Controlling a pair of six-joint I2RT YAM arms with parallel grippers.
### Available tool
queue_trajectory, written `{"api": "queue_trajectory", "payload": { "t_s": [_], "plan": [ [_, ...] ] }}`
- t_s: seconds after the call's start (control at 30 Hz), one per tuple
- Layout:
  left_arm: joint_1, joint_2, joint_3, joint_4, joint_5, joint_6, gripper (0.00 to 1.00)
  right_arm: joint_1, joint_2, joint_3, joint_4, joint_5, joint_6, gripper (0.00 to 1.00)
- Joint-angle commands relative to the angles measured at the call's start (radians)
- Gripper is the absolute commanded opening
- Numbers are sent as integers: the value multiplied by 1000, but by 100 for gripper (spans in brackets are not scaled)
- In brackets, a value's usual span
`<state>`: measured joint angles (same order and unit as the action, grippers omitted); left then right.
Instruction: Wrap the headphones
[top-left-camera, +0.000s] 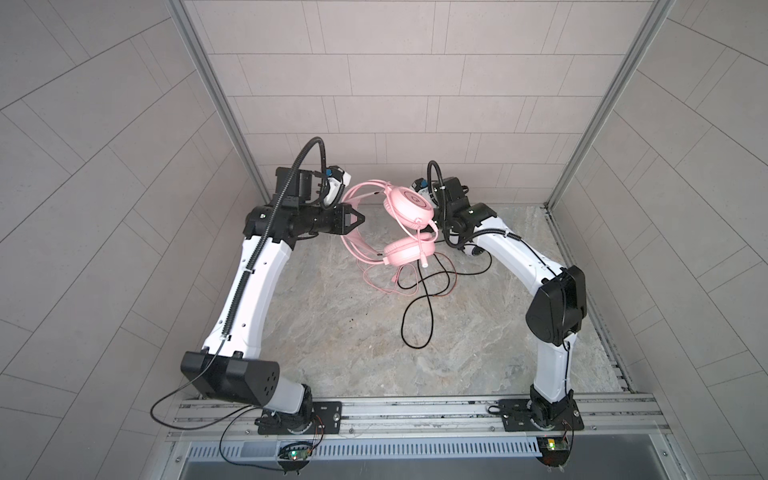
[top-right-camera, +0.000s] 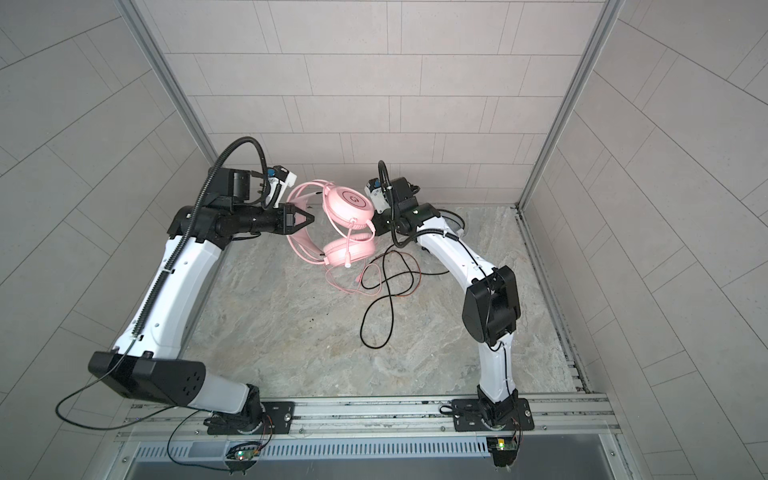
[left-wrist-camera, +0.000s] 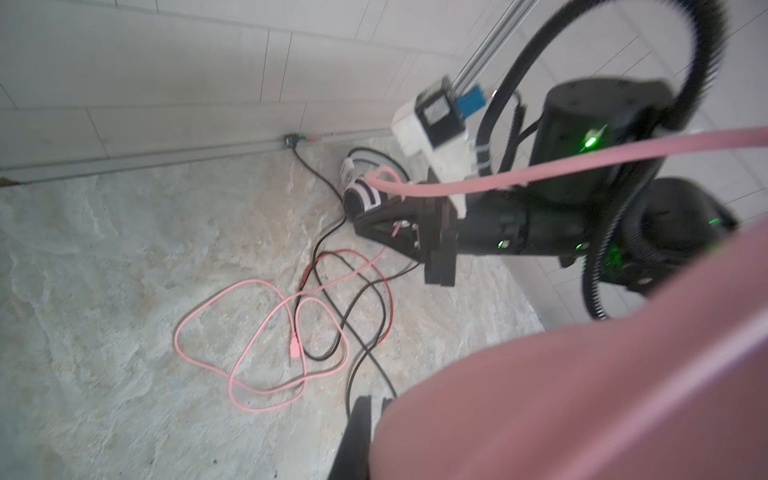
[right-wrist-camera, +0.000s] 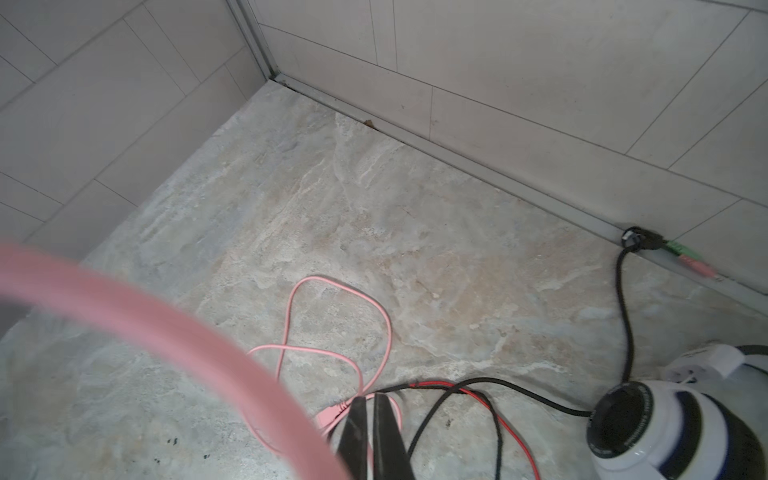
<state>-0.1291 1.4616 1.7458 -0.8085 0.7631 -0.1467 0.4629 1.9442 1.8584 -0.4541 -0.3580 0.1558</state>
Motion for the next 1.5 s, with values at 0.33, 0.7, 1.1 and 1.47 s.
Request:
{"api": "queue_trajectory", "payload": {
  "t_s": [0.33,0.7,1.1,1.47],
  "plan": [
    [40,-35,-26,457,143,-364,0,1,-66,-218,376,-183,226,15],
    [43,3,-14,482,117,-399,0,29,78,-193,614,-260,381,40],
    [65,48,-31,550,83,-496,0,71,286,-157,860,-280,539,47],
    [158,51,-77,630,77,-688,0,104,344,-54,877,-251,560,11]
  ]
}}
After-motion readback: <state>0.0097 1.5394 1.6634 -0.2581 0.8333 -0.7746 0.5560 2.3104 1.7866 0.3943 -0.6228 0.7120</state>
